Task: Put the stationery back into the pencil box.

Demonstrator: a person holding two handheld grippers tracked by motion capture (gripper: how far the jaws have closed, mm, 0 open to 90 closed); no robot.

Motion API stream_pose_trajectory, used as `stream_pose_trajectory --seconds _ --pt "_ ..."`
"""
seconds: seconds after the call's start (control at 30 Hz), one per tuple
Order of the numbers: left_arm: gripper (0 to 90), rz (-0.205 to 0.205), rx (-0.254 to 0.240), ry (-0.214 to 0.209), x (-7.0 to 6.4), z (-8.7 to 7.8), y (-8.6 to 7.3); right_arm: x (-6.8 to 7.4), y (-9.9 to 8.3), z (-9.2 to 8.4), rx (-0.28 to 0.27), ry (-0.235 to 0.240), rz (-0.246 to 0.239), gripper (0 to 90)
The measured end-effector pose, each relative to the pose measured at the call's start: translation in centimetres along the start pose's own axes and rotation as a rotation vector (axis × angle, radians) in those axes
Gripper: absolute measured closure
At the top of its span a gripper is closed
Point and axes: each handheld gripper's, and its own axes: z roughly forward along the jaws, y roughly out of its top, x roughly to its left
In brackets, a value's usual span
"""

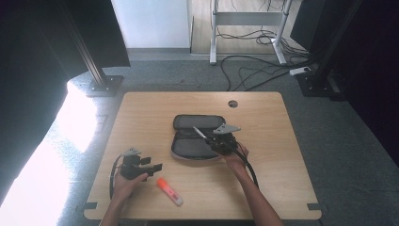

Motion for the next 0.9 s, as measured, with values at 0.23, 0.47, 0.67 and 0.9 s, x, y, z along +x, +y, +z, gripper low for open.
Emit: stream_pose_trajectory --seconds 0.23,0.47,0.67,0.9 --pt "27.5 0.001 0.002 0.0 0.1 0.0 0.0 -0.1 -0.1 0.7 0.017 -0.002 -0.009 78.7" --pt "27.5 0.0 0.002 0.0 0.0 0.0 0.0 -0.2 -0.3 1.7 0.042 -0.002 -0.018 78.6" --pt "27.6 0.001 0.002 -0.001 0.0 0.0 0.0 -0.3 -0.6 2.3 0.067 -0.008 -0.033 78.4" --pt "27.6 0.003 0.004 -0.002 0.0 0.0 0.0 -0.4 -1.0 2.8 0.09 -0.014 -0.041 78.0"
